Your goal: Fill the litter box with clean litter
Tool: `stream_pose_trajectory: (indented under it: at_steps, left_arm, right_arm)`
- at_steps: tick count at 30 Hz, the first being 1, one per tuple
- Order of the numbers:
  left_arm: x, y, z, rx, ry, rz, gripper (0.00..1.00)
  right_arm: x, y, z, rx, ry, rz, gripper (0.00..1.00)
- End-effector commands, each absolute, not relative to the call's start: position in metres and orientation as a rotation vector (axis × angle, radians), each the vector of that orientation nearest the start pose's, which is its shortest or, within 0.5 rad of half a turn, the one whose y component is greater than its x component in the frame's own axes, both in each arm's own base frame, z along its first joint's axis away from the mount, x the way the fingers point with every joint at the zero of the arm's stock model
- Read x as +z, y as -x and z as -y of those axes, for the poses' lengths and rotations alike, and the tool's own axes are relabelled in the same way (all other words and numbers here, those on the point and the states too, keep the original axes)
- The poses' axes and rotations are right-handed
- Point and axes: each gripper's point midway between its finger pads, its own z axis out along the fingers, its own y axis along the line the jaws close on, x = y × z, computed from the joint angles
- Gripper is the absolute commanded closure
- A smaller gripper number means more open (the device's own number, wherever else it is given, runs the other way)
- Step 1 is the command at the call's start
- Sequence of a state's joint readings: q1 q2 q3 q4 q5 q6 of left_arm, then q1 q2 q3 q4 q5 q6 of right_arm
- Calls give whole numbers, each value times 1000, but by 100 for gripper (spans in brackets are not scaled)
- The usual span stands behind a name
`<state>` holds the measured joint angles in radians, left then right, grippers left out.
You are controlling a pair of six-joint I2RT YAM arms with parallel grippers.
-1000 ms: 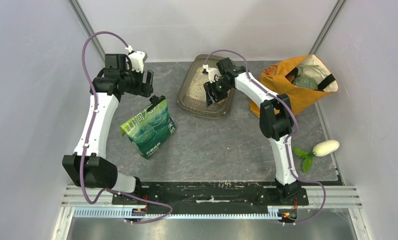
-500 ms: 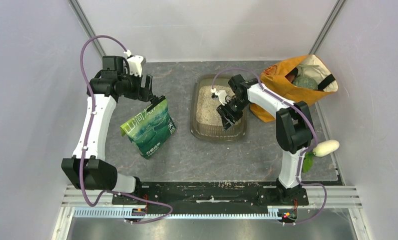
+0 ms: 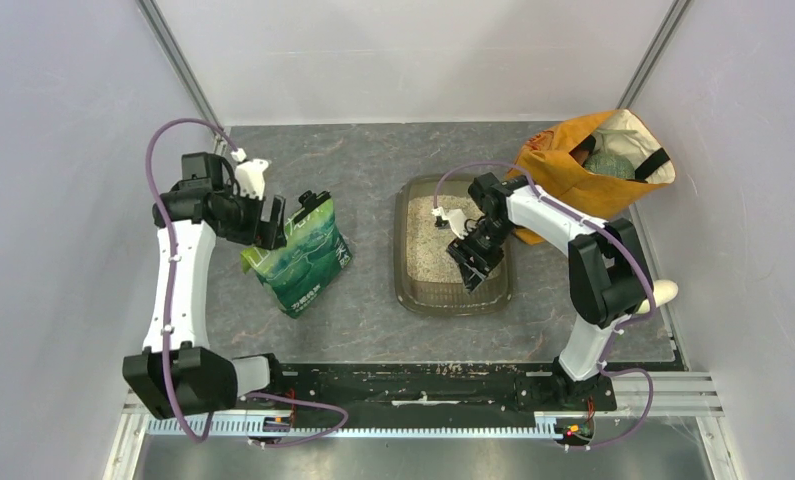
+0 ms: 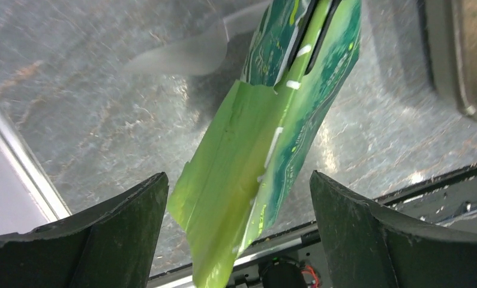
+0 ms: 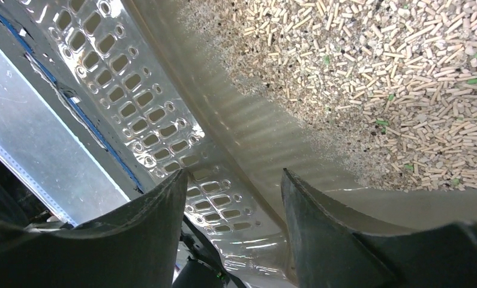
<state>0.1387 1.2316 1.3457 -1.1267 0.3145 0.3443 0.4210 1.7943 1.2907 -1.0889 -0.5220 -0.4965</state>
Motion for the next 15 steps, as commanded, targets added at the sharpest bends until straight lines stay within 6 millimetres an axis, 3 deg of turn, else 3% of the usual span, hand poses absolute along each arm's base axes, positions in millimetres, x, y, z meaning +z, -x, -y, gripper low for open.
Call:
stream_pose_trajectory:
  at_steps: [1,5,7,8,10,12,13,15]
  left_arm:
    - [194,-279,4,-243,-527,-2491,6]
    - [183,-291,20,-359,-567,-2488,6]
    - [176,-298,25,-376,-572,-2491,14]
    - [172,-299,27,-389,-573,-2497,21]
    - [164,-301,33,-417,-580,-2517,48]
    - [158,-300,36,-444,-574,-2548,90]
    - [160,-299,38,-456,-572,-2553,98]
    - [170,-299,39,-463,-573,-2539,98]
  right_arm:
    - [87,-234,-181,786,1341,-2682,30]
    - [106,-243,-192,821,1285,-2643,20]
    - [117,-246,-197,842,1261,-2618,16]
    - [123,-247,-200,851,1248,-2604,14]
    - [133,-251,-204,861,1227,-2577,11]
    - [141,-253,-206,865,1212,-2558,10]
    - [144,-254,-207,865,1204,-2552,10]
    - [150,-256,-208,859,1195,-2537,10]
